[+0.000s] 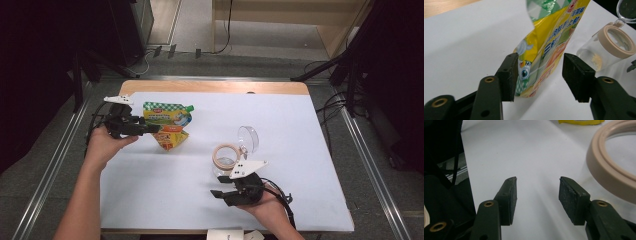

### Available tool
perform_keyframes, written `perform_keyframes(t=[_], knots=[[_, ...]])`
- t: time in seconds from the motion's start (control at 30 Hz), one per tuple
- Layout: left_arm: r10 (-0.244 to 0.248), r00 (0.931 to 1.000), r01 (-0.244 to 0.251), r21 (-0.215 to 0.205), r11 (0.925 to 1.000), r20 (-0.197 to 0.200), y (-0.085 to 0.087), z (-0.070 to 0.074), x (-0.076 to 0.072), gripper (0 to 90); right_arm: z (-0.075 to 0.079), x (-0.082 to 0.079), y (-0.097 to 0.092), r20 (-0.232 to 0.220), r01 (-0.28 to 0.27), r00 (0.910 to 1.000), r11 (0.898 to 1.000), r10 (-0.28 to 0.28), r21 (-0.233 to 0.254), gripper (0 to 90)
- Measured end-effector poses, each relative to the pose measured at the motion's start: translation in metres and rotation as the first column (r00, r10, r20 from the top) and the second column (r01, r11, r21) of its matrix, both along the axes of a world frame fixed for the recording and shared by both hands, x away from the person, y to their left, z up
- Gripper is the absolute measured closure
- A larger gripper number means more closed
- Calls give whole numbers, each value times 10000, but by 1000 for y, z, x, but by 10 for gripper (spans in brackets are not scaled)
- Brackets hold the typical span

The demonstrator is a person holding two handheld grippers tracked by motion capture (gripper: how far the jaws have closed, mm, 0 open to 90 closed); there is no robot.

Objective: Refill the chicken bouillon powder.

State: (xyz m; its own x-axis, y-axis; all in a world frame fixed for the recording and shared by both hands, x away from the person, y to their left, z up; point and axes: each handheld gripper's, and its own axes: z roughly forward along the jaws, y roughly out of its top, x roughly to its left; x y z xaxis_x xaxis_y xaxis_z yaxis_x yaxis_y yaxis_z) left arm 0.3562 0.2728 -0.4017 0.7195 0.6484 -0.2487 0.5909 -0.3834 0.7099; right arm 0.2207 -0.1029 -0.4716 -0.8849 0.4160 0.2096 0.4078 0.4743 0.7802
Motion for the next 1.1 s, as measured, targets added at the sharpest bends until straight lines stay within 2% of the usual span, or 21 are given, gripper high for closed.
perform_keyframes(t=[0.13, 0.33, 0.47, 0.63, 0.83, 0.97, 1.1], knots=[[-252, 9994, 245, 311, 9992, 216, -12, -4, 1, 569, 0, 0, 8, 63, -160, 9999, 9998, 159, 72, 488], [-312, 9992, 309, 115, 9995, 261, -17, -8, 4, 665, 5, 2, 23, 165, -286, 9995, 9995, 284, 156, 478], [-311, 9992, 313, -76, 9995, 239, -17, -8, 4, 728, 9, 5, 33, 165, -180, 9997, 9993, 174, 335, 470], [-398, 9989, 401, -139, 9991, 230, -20, -7, 1, 817, 18, 12, 47, -150, -125, 9998, 9945, 141, 1037, 468], [-370, 9991, 373, -159, 9992, 197, -22, -6, -1, 887, 20, 15, 62, 514, -3, 9987, 9979, -30, 649, 446], [-216, 9997, 218, -181, 9996, 111, -25, -4, -2, 892, 11, 10, 66, 545, -102, 9985, 9996, 88, 258, 442], [-248, 9995, 245, -170, 9996, -176, -27, 4, -5, 894, 2, 6, 62, 353, -6, 9994, 9996, -5, 296, 442]])
